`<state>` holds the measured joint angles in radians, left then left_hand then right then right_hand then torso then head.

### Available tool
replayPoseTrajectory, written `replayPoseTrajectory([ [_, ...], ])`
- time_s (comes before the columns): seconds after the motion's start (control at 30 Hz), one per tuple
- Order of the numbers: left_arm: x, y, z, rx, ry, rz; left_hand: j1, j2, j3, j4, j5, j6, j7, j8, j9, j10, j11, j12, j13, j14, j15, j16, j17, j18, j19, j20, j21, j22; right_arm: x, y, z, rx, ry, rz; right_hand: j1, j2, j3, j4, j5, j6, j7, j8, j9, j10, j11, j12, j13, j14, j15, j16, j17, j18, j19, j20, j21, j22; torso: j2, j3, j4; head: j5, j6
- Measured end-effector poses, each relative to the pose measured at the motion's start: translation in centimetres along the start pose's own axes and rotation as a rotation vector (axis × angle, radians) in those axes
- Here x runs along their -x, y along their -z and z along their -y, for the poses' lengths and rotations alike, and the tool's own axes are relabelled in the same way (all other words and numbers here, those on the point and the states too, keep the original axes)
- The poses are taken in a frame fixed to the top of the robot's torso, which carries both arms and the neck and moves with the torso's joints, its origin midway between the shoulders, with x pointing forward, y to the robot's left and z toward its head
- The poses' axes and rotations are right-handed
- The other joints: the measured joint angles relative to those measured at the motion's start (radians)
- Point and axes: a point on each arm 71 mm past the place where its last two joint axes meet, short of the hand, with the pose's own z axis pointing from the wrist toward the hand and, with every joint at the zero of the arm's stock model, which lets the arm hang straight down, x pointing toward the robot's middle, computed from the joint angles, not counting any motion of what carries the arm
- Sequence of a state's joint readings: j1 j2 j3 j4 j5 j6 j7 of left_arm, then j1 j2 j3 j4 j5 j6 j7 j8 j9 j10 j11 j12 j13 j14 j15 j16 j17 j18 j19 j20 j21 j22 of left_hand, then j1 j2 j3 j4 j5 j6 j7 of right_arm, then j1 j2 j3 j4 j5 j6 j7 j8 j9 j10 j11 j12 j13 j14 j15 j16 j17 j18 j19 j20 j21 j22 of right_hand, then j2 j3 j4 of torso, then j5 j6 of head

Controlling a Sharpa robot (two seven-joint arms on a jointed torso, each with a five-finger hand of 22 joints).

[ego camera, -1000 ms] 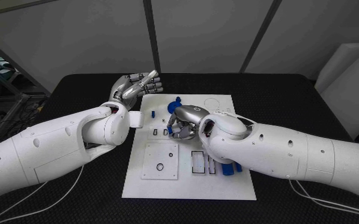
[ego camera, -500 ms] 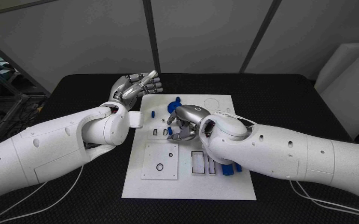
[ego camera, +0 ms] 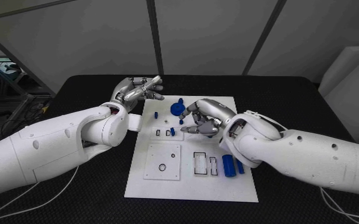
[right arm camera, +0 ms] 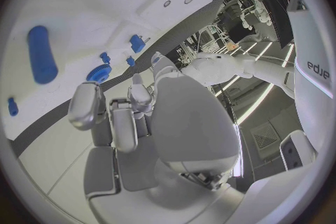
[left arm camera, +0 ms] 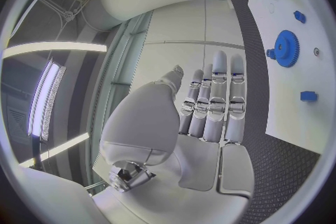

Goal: Assemble the parts on the task board

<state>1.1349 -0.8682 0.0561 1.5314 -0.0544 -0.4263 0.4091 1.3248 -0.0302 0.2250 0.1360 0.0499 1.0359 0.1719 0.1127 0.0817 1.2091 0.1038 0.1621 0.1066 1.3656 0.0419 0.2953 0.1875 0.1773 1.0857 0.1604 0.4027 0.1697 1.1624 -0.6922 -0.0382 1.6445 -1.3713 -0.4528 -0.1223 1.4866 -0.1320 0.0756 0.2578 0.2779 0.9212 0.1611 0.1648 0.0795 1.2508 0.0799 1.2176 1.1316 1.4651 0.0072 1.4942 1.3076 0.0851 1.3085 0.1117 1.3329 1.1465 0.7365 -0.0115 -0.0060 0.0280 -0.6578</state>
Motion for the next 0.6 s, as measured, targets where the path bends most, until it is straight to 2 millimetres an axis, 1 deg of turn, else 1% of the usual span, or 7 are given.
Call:
replayPoseTrajectory([
  [0.13,-0.1,0.4,-0.2,0.058,-0.083,-0.075,-0.028,-0.02,-0.009,0.007,0.0,0.03,-0.03,0.016,0.011,0.072,-0.033,0.056,0.044,0.084,-0.035,0.153,0.098,0.0,0.081,-0.037,0.085,0.048,3.0,1.3,1.0,0.017,-0.08,0.022,0.016,0.016,0.02,-0.02,0.017,0.027,-0.008,0.006,-0.002,-0.019,-0.021,-0.078,-0.079,0.002,-0.013,-0.071,-0.016,0.009,-0.047,-0.012,-0.056,-0.081,-0.008,0.0005,-0.0001,0.005,-0.004],
  [0.23,-0.4,0.8,-0.6,0.129,-0.166,-0.15,-0.047,-0.018,-0.034,0.017,0.008,0.044,-0.044,0.043,0.029,0.096,-0.057,0.151,0.122,0.102,-0.058,0.626,0.579,0.0,0.169,-0.071,0.247,0.176,4.9,1.9,2.2,0.003,-0.153,0.037,0.019,0.019,0.029,-0.029,0.017,0.041,-0.017,0.006,-0.009,-0.088,-0.025,-0.229,-0.23,-0.006,-0.027,-0.177,-0.153,0.042,-0.142,-0.018,-0.17,-0.244,-0.015,0.0026,-0.001,0.011,-0.009],
  [0.3,-0.5,1.0,-0.9,0.174,-0.218,-0.188,-0.061,-0.02,-0.058,0.025,0.008,0.052,-0.061,0.084,0.057,0.097,-0.073,0.264,0.214,0.099,-0.075,0.933,0.913,-0.032,0.25,-0.091,0.501,0.466,5.8,2.2,2.9,-0.011,-0.203,0.047,0.023,0.015,0.045,-0.032,0.017,0.043,-0.015,0.005,-0.012,-0.157,-0.026,-0.407,-0.396,-0.058,-0.028,-0.323,-0.328,0.081,-0.253,-0.021,-0.314,-0.435,-0.02,0.0043,-0.0026,0.013,-0.013],
  [0.37,-0.7,1.2,-1.2,0.232,-0.284,-0.227,-0.074,-0.015,-0.076,0.035,0.008,0.052,-0.07,0.129,0.089,0.075,-0.084,0.377,0.306,0.1,-0.08,1.069,1.071,-0.047,0.285,-0.101,0.67,0.667,6.7,2.4,3.9,-0.037,-0.263,0.06,0.03,0.008,0.057,-0.031,0.017,0.044,-0.013,-0.003,-0.012,-0.173,-0.024,-0.497,-0.466,-0.108,-0.026,-0.475,-0.49,0.094,-0.306,-0.02,-0.405,-0.532,-0.024,0.0057,-0.0039,0.016,-0.016],
  [0.4,-0.7,1.2,-1.3,0.256,-0.313,-0.241,-0.093,-0.011,-0.088,0.046,0.007,0.05,-0.073,0.15,0.105,0.072,-0.087,0.441,0.361,0.1,-0.08,1.107,1.099,-0.048,0.295,-0.102,0.723,0.734,7.0,2.4,4.4,-0.049,-0.286,0.067,0.03,0.008,0.064,-0.03,0.017,0.048,-0.01,-0.006,-0.012,-0.176,-0.025,-0.538,-0.496,-0.138,-0.024,-0.566,-0.581,0.094,-0.317,-0.018,-0.436,-0.557,-0.027,0.0063,-0.0046,0.017,-0.018],
  [0.47,-0.8,1.2,-1.3,0.307,-0.387,-0.268,-0.125,-0.001,-0.114,0.073,0.003,0.053,-0.087,0.21,0.15,0.083,-0.099,0.641,0.556,0.101,-0.092,1.163,1.118,-0.109,0.307,-0.111,0.81,0.842,7.8,2.6,5.6,-0.079,-0.332,0.087,0.036,0.002,0.077,-0.029,0.017,0.048,-0.01,-0.014,-0.012,-0.175,-0.024,-0.617,-0.558,-0.168,-0.019,-0.703,-0.688,0.094,-0.33,-0.01,-0.496,-0.599,-0.031,0.0072,-0.0056,0.019,-0.022],
  [0.6,-1.3,0.8,-1.3,0.394,-0.533,-0.309,-0.154,0.018,-0.171,0.127,0.0,0.006,-0.112,0.332,0.259,0.074,-0.113,0.872,0.789,0.1,-0.105,1.196,1.121,-0.108,0.31,-0.114,0.895,0.948,8.5,2.8,7.0,-0.115,-0.395,0.117,0.026,-0.008,0.091,-0.021,0.017,0.05,0.0,-0.021,-0.012,-0.168,-0.006,-0.745,-0.67,-0.174,-0.008,-0.867,-0.767,0.094,-0.337,-0.003,-0.594,-0.664,-0.038,0.0077,-0.0058,0.023,-0.032],
])
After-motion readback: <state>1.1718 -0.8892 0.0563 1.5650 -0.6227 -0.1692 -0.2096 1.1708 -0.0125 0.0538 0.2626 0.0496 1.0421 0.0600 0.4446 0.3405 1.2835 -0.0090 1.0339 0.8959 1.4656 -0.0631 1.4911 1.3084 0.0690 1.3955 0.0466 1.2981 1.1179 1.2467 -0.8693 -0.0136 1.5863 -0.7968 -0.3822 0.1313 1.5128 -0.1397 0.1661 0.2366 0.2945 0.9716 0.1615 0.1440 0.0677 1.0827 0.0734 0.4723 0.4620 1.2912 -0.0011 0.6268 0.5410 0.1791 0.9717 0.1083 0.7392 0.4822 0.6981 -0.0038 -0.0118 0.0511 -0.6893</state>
